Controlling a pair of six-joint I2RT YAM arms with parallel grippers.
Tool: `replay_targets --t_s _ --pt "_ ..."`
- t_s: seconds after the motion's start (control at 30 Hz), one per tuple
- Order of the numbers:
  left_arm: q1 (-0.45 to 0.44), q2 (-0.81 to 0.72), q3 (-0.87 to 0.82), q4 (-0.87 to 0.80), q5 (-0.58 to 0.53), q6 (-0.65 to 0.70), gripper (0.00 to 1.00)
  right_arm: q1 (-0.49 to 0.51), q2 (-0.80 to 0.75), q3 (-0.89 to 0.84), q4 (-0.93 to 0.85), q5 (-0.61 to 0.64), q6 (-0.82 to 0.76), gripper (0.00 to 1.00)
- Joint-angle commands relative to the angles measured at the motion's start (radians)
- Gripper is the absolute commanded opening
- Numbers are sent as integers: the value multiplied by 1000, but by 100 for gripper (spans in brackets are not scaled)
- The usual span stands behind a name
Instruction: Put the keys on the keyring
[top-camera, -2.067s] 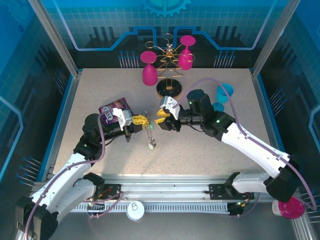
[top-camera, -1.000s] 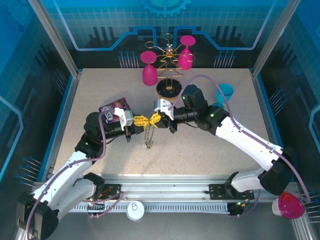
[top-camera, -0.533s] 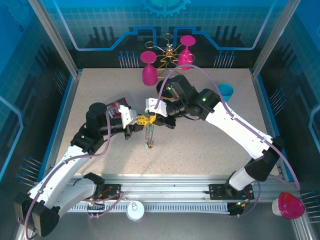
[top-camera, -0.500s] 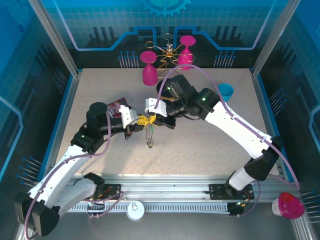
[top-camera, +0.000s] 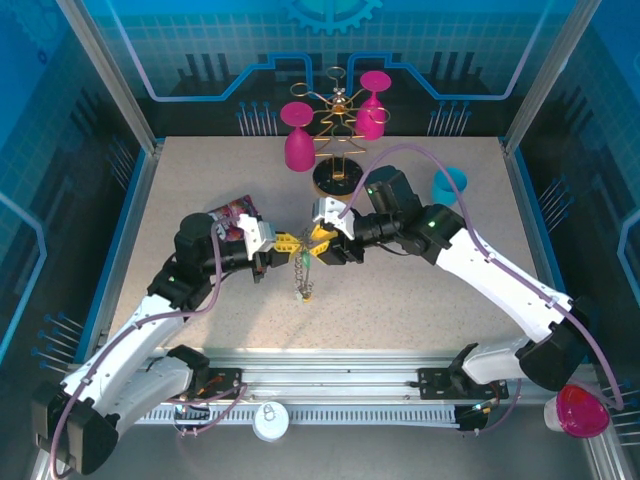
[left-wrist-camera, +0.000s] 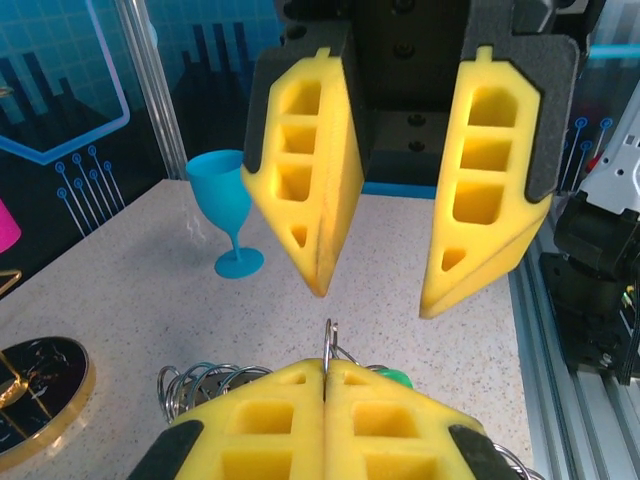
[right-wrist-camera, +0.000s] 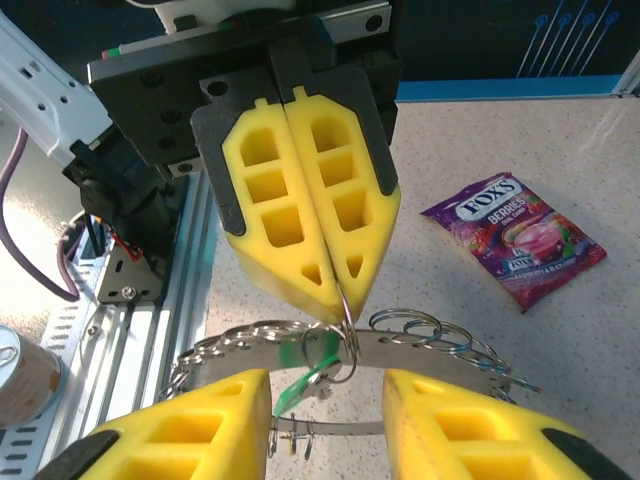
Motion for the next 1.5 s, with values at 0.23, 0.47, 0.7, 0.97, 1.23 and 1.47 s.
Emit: replay_targets --t_s 0.23,0.47,0.7,0.97,1.23,1.47 --pt "-3 -26 -33 189 57 -108 0 2 18 -7 111 -69 56 28" --pt "-3 -27 -40 214 61 -126 0 7 39 6 109 -74 55 22" --pt "-3 -30 -42 198 45 -116 0 8 44 30 98 -76 41 0" --pt "-4 2 72 -102 7 86 13 60 141 246 -275 15 -155 0" --pt "-4 60 177 -312 15 248 11 115 258 469 -492 87 -235 0" --pt "-4 52 173 -293 19 255 0 91 234 466 -422 95 -145 12"
